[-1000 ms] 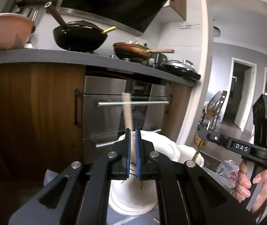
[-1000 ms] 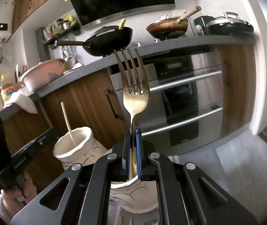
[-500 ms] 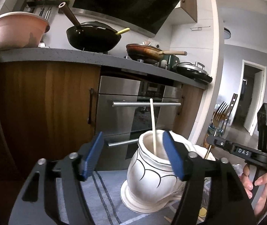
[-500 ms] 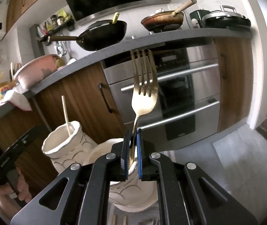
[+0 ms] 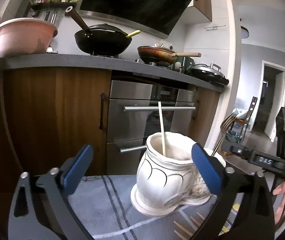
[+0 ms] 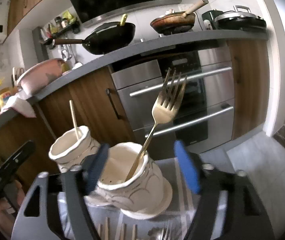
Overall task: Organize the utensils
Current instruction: 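Open both tools and move them back over the utensils on the towel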
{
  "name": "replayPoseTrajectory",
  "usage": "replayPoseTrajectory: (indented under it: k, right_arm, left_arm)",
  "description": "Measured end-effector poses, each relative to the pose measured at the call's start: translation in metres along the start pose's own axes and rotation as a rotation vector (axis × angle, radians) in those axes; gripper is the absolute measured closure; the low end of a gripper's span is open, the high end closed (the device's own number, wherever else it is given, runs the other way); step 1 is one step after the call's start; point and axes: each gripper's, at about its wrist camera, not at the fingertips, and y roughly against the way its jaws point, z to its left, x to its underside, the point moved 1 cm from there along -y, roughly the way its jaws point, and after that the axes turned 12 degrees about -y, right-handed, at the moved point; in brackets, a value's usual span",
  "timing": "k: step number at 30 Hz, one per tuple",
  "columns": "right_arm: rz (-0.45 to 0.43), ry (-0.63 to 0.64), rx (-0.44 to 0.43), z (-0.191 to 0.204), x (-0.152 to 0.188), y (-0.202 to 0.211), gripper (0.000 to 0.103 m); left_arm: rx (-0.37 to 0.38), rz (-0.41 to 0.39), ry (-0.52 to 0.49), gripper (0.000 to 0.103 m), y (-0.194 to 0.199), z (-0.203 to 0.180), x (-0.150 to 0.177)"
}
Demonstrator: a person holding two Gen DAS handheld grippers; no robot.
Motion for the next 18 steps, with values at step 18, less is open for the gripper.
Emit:
replayPoseTrajectory:
  k: [18]
  right_arm:
    - [-0.09, 0.099, 0.133, -0.011, 0.038, 0.085, 0.005]
  left_arm:
    - [-0.091, 0.103, -0.048, 0.005, 0.047, -0.018, 0.014]
